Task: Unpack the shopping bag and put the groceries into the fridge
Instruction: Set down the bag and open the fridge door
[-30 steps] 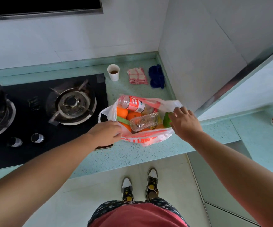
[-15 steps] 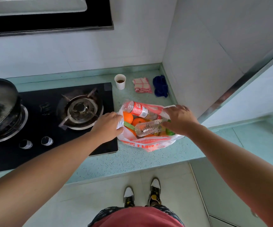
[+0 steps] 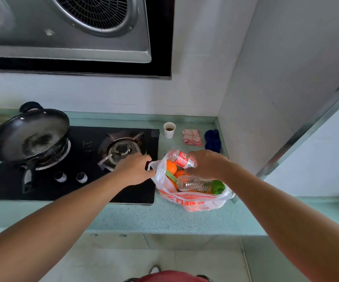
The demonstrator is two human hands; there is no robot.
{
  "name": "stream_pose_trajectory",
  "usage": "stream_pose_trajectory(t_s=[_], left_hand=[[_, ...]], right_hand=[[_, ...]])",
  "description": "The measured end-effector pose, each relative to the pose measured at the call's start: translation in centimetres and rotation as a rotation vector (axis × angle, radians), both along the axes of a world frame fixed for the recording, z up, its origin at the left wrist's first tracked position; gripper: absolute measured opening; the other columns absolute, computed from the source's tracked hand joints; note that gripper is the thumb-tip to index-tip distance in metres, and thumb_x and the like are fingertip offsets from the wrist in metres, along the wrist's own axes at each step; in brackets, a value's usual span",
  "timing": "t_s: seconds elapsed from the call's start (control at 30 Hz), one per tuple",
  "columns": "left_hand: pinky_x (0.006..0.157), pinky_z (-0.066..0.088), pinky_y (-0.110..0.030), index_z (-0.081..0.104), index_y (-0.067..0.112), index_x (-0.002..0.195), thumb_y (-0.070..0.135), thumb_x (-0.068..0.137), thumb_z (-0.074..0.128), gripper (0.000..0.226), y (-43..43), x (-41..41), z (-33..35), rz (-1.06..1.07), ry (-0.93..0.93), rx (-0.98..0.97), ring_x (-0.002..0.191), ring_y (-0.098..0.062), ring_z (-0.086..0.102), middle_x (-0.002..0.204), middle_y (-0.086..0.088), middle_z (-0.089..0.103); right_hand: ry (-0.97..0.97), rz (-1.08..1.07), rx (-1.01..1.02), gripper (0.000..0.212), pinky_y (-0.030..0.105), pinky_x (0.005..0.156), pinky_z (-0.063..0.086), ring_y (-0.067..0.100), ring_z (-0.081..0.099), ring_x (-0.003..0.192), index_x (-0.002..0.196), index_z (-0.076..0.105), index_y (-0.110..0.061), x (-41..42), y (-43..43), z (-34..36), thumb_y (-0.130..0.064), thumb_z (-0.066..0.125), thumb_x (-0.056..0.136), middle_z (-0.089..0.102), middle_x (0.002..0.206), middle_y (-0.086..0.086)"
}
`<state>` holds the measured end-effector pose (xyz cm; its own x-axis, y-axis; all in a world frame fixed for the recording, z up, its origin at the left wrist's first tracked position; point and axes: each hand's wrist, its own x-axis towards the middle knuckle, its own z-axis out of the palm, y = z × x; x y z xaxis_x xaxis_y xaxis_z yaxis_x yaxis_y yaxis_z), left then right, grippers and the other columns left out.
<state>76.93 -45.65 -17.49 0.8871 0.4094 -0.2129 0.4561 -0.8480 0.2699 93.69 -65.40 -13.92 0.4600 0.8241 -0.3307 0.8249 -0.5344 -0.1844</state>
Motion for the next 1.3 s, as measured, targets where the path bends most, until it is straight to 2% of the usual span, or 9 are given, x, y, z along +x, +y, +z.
stream_pose_trajectory(t_s=[0.17, 0.27, 0.37, 0.5, 0.67, 0.77, 0.8, 0.9, 1.3], left_hand=[[0.094, 0.052, -0.043, 0.055, 0.023, 0.135, 0.055, 0.089, 0.059, 0.056, -2.4, -5.1, 1.6, 0.222, 0.028, -0.018, 0.114, -0.020, 0.060, 0.134, 0.001, 0.058], [0.089, 0.051, -0.038, 0.050, 0.025, 0.140, 0.052, 0.091, 0.057, 0.057, -5.4, -8.5, 1.8, 0.383, 0.057, -0.051, 0.105, -0.018, 0.060, 0.137, 0.003, 0.052], [0.089, 0.052, -0.041, 0.049, 0.026, 0.140, 0.051, 0.091, 0.056, 0.056, -8.6, -12.7, 0.8, 0.528, 0.093, -0.071, 0.103, -0.022, 0.059, 0.132, -0.002, 0.050], [0.098, 0.049, -0.043, 0.046, 0.026, 0.143, 0.053, 0.091, 0.054, 0.059, -13.2, -21.0, -0.7, 0.721, 0.117, -0.091, 0.123, -0.025, 0.052, 0.139, -0.003, 0.050], [0.102, 0.047, -0.043, 0.046, 0.029, 0.145, 0.054, 0.092, 0.056, 0.059, -19.6, -32.3, -0.8, 1.008, 0.124, -0.120, 0.128, -0.028, 0.051, 0.142, -0.003, 0.050], [0.101, 0.047, -0.042, 0.046, 0.030, 0.144, 0.056, 0.092, 0.055, 0.059, -24.4, -38.8, -0.8, 1.189, 0.128, -0.142, 0.127, -0.028, 0.052, 0.141, -0.003, 0.050], [0.101, 0.047, -0.042, 0.046, 0.030, 0.144, 0.056, 0.092, 0.055, 0.059, -26.1, -40.9, -0.8, 1.245, 0.131, -0.149, 0.127, -0.028, 0.052, 0.141, -0.003, 0.050], [0.101, 0.047, -0.041, 0.047, 0.030, 0.144, 0.056, 0.093, 0.054, 0.058, -31.4, -46.4, -0.5, 1.403, 0.134, -0.156, 0.127, -0.027, 0.052, 0.141, -0.002, 0.050], [0.098, 0.047, -0.040, 0.045, 0.032, 0.145, 0.053, 0.095, 0.052, 0.055, -55.5, -67.6, 0.9, 1.857, 0.125, -0.154, 0.130, -0.024, 0.049, 0.144, 0.002, 0.048]], right_hand=[[-0.012, 0.152, 0.026, 0.056, 0.040, 0.095, 0.052, 0.022, 0.057, 0.117, 0.143, 0.047, -0.030, -2.1, 1.2, 1.2, -0.053, 0.055, 0.093, 0.055, 0.136, 0.000], [-0.015, 0.259, 0.047, 0.055, 0.039, 0.097, 0.049, 0.023, 0.055, 0.120, 0.141, 0.049, -0.030, -4.3, 0.7, 1.1, -0.052, 0.057, 0.092, 0.054, 0.137, -0.001], [0.017, 0.384, 0.011, 0.052, 0.039, 0.095, 0.050, 0.023, 0.059, 0.116, 0.137, 0.053, -0.027, -7.0, 0.3, 0.1, -0.052, 0.057, 0.092, 0.057, 0.130, -0.001], [0.038, 0.550, -0.060, 0.057, 0.034, 0.082, 0.045, 0.023, 0.059, 0.108, 0.140, 0.048, -0.026, -12.8, 1.0, -1.4, -0.055, 0.055, 0.092, 0.054, 0.121, 0.001], [0.032, 0.830, -0.101, 0.059, 0.042, 0.097, 0.048, 0.021, 0.057, 0.118, 0.142, 0.047, -0.029, -22.8, 1.8, -2.0, -0.059, 0.053, 0.092, 0.051, 0.136, -0.001], [0.028, 1.018, -0.118, 0.059, 0.037, 0.088, 0.048, 0.019, 0.058, 0.098, 0.144, 0.045, -0.026, -30.1, 1.4, -1.7, -0.058, 0.052, 0.094, 0.050, 0.138, 0.002], [0.030, 1.074, -0.123, 0.060, 0.037, 0.089, 0.048, 0.020, 0.059, 0.100, 0.146, 0.043, -0.026, -32.6, 1.0, -1.6, -0.057, 0.052, 0.095, 0.049, 0.141, 0.002], [0.037, 1.227, -0.135, 0.063, 0.041, 0.103, 0.045, 0.024, 0.051, 0.129, 0.149, 0.041, -0.025, -40.0, -0.8, -1.2, -0.057, 0.052, 0.095, 0.045, 0.149, 0.004], [0.030, 1.665, -0.130, 0.061, 0.040, 0.104, 0.044, 0.023, 0.051, 0.129, 0.148, 0.042, -0.028, -68.8, -15.4, -0.4, -0.057, 0.052, 0.095, 0.050, 0.146, 0.002]])
